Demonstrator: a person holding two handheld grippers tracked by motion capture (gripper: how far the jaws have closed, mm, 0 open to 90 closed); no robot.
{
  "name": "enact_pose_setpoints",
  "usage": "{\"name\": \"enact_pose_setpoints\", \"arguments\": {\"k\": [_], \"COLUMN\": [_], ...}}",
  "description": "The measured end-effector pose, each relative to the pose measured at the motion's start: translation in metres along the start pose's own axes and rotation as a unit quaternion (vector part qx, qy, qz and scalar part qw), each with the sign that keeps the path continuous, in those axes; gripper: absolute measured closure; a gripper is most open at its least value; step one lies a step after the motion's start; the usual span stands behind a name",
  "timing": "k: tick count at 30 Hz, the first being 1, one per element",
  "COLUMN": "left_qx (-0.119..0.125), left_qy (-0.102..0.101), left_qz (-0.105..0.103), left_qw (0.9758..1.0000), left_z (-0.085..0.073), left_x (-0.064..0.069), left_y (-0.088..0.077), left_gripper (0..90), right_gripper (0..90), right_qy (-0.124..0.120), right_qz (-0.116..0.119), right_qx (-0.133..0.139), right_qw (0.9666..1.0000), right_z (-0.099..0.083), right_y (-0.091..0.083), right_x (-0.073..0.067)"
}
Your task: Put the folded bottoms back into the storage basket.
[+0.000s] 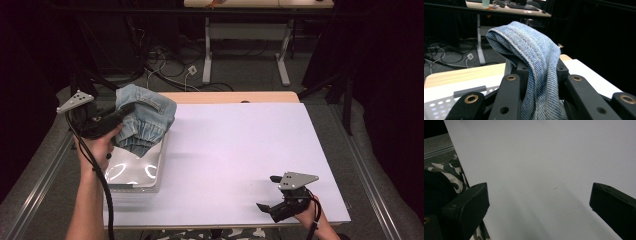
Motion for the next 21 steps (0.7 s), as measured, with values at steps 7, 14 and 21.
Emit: {"name": "enact_pose_setpoints", "arguments": {"k": [7,14,21], "left_qx": [-0.017,-0.048,-0.057], "left_qy": [-0.008,-0.012,-0.025], "left_qz": [0.020,0.039,0.056], "left_qw": [0.9996,0.9980,0.9965], "left_z": [-0.007,-0.017,-0.023], "left_x": [-0.012,-0.026,-0.039], "left_y": [0.005,0.014,0.015], "left_gripper": [74.3,74.8,74.8], "right_gripper": [2.5,2.5,2.5], "right_qy": [0.000,0.000,0.000], "right_qz": [0.000,0.001,0.001], "right_qx": [0.000,0.000,-0.001], "right_qw": [1.0000,1.0000,1.0000], "right_z": [0.000,0.000,0.000], "right_y": [0.000,0.000,0.000], "right_x": [0.000,0.000,0.000]}}
Point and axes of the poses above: each handheld gripper's, and its own axes: y roughly forward along the jaws, z roughly out of its top, x roughly to its right, the point moved 4 cm from there along y, roughly forward along the jaws, and after that the axes turned 5 degrees about z, right-handed, at the moved point
